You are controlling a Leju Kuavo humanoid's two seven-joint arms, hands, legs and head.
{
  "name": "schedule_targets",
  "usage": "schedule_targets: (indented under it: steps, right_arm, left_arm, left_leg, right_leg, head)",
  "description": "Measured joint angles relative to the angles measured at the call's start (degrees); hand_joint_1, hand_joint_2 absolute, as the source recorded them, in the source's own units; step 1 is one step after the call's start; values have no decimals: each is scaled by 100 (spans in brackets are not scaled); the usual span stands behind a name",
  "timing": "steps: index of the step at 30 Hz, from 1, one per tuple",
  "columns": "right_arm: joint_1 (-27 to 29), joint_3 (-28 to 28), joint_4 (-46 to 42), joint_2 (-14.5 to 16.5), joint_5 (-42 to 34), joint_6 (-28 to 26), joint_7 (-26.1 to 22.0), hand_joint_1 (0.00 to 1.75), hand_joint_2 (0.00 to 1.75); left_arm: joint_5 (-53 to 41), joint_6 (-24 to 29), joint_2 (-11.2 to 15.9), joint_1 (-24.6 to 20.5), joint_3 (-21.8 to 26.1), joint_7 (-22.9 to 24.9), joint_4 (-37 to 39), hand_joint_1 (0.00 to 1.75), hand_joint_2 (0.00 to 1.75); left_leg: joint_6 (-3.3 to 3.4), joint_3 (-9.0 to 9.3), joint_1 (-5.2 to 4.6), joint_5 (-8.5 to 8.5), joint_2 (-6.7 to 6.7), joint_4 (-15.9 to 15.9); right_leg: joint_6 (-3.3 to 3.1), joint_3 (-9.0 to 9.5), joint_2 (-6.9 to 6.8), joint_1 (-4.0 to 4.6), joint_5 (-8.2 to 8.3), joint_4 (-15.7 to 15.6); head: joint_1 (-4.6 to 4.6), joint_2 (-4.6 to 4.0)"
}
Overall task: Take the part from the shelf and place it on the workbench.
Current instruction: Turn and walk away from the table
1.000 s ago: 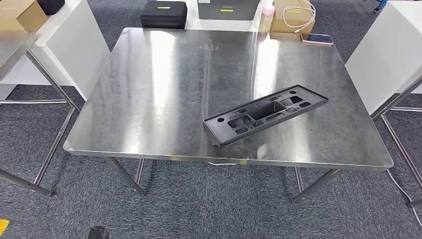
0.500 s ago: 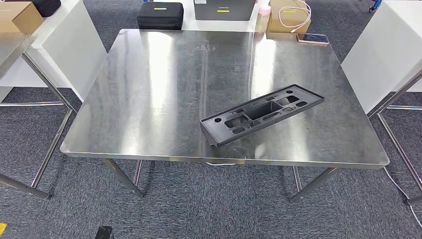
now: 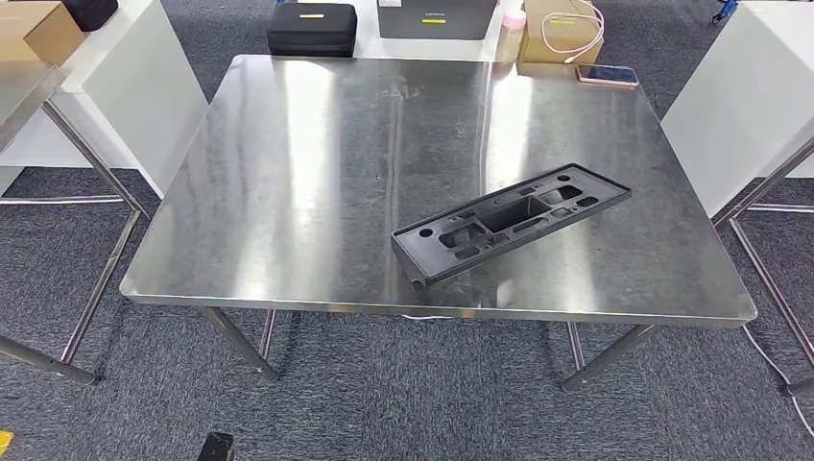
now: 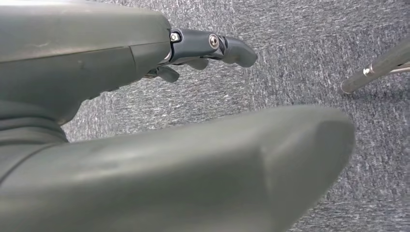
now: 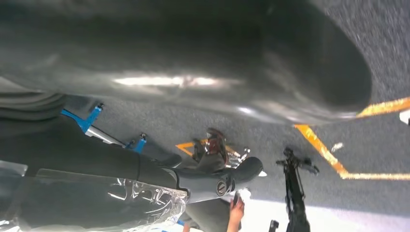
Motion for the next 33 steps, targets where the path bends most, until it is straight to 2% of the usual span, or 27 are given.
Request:
schedule_targets:
  steps: [2,4,5,6,7,9,10,11,12,13,14,15,16,18,19,20,21,22,23,25,26,27,28,30,31,32,33]
  right_arm:
    - [3,37,161,-18,91,67,-13,0,0]
    - [4,105,286,-44,208,188,3,0,0]
    - [7,139,328,-57,252,239,11,0,0]
    - [8,164,361,-64,274,267,15,0,0]
    - [10,187,389,-71,293,289,25,0,0]
    - [6,242,437,-85,359,390,87,0,0]
    - [7,286,462,-90,405,494,151,0,0]
    - [16,334,484,-90,442,624,232,0,0]
    - [26,392,506,-89,465,791,332,0,0]
    - [38,453,527,-85,476,976,440,0,0]
    - [45,511,548,-72,479,1182,551,0,0]
    - [47,574,568,-60,477,1409,650,0,0]
    - [58,639,585,-48,473,1608,725,0,0]
    - [96,762,602,-36,455,1871,807,0,0]
    - [117,811,607,-33,447,1920,823,0,0]
    - [131,848,613,-30,443,1940,832,0,0]
    - [139,881,620,-27,442,1955,837,0,0]
    - [143,909,626,-27,442,1965,839,0,0]
    - [142,935,630,-28,442,1973,840,0,0]
    - [138,975,638,-25,442,1982,843,0,0]
    - [137,994,642,-21,446,1981,838,0,0]
    - [136,1014,646,-17,449,1975,825,0,0]
    - [136,1035,648,-13,451,1967,806,0,0]
    - [136,1065,655,-7,429,1956,769,0,0]
    - [137,1071,659,-5,404,1957,763,0,0]
    - [139,1071,663,-5,372,1961,763,0,0]
    - [138,1071,665,-10,345,1964,766,0,0]
  left_arm:
    - [10,47,-9,2,-18,1,2,0,0]
    - [15,81,-11,7,-22,1,4,0,0]
    - [16,90,-13,9,-24,0,5,0,0]
    - [18,95,-13,10,-24,-1,6,0,0]
    - [22,98,-14,12,-24,-3,7,0,0]
    - [41,111,-15,12,-24,-25,7,0,0]
    - [51,126,-16,14,-23,-40,8,0,0]
    - [56,138,-15,15,-23,-53,8,0,0]
    - [42,146,-16,15,-24,-61,8,0,0]
    - [24,149,-17,18,-26,-65,9,0,0]
    - [-3,142,-15,20,-28,-65,9,0,0]
    - [-33,128,-14,23,-31,-63,10,0,0]
    - [-57,113,-11,25,-35,-61,10,0,0]
    - [-93,89,-10,12,-44,-58,10,0,0]
    - [-103,84,-11,3,-46,-58,10,0,0]
    - [-107,80,-11,-4,-48,-57,10,0,0]
    - [-108,77,-12,-7,-48,-56,10,0,0]
    - [-108,74,-12,-7,-48,-54,10,0,0]
    - [-108,74,-11,-8,-48,-52,10,0,0]
    - [-108,75,-9,-23,-48,-51,10,0,0]
    - [-108,76,-8,-34,-48,-52,9,0,0]
    - [-107,80,-8,-45,-48,-57,9,0,0]
    - [-102,82,-7,-51,-48,-72,8,0,0]
    - [-80,16,-8,-65,-47,-156,8,0,0]
    - [-69,-50,-7,-93,-46,-195,8,0,0]
    - [-62,-132,-7,-136,-46,-214,4,0,0]
    - [-62,-199,-6,-187,-47,-203,-1,0,0]
  left_leg:
    - [40,10,42,36,44,-36]
    - [55,-20,47,55,90,-35]
    - [50,-48,47,71,110,-34]
    - [40,-78,47,95,125,-33]
    - [21,-110,50,123,133,-32]
    - [-38,-167,59,187,135,-27]
    - [-74,-179,59,217,132,-28]
    - [-107,-176,54,240,129,-18]
    - [-141,-170,52,266,120,-12]
    - [-180,-166,51,294,100,-16]
    - [-214,-180,63,311,92,-6]
    - [-247,-217,78,262,119,29]
    - [-280,-276,95,106,184,147]
    - [-347,-467,136,-463,351,730]
    - [-390,-563,160,-749,402,1124]
    - [-426,-618,183,-934,424,1463]
    - [-452,-593,203,-996,438,1654]
    - [-466,-458,220,-952,451,1639]
    - [-465,-205,232,-840,462,1392]
    - [-423,490,233,-676,485,513]
    - [-393,747,220,-651,495,153]
    - [-360,891,197,-657,500,-70]
    - [-329,927,171,-666,504,-156]
    - [-246,864,157,-565,506,-193]
    - [-199,810,166,-498,507,-220]
    - [-155,743,177,-419,507,-247]
    - [-127,663,187,-345,505,-260]
  right_leg:
    - [-38,-155,-72,10,-299,413]
    - [-79,-427,-114,14,-724,1155]
    - [-72,-510,-119,14,-862,1448]
    - [-42,-485,-120,14,-908,1544]
    - [4,-315,-121,9,-861,1376]
    - [76,277,-109,-11,-670,531]
    - [77,533,-83,-4,-556,165]
    - [55,659,-56,5,-487,-59]
    - [11,688,-33,23,-446,-130]
    - [-42,660,-25,50,-396,-107]
    - [-108,616,-47,28,-374,-121]
    - [-185,585,-77,17,-336,-122]
    - [-267,542,-116,2,-286,-130]
    - [-379,425,-198,0,-182,-134]
    - [-401,367,-238,9,-130,-132]
    - [-400,310,-272,17,-79,-127]
    - [-389,252,-297,21,-28,-122]
    - [-373,196,-317,24,22,-117]
    - [-354,143,-329,26,66,-113]
    - [-307,72,-347,36,140,-108]
    - [-275,56,-357,43,175,-111]
    - [-236,48,-367,47,209,-113]
    - [-196,40,-378,46,248,-122]
    - [-116,21,-380,42,302,-130]
    - [-106,-29,-358,44,236,-68]
    - [-120,-109,-326,49,79,93]
    - [-152,-221,-290,48,-162,379]
  head:
    - [32,0]
    - [70,0]
    - [72,0]
    - [77,0]
    - [76,0]
    - [78,0]
    - [75,0]
    - [70,0]
    - [61,0]
    - [53,0]
    - [49,0]
    - [45,0]
    - [35,0]
    - [10,0]
    - [2,0]
    - [0,0]
    - [1,0]
    - [-1,0]
    - [-2,0]
    - [-2,0]
    - [5,0]
    - [4,0]
    - [-2,0]
    - [-19,0]
    - [-22,0]
    - [-11,0]
    - [1,0]
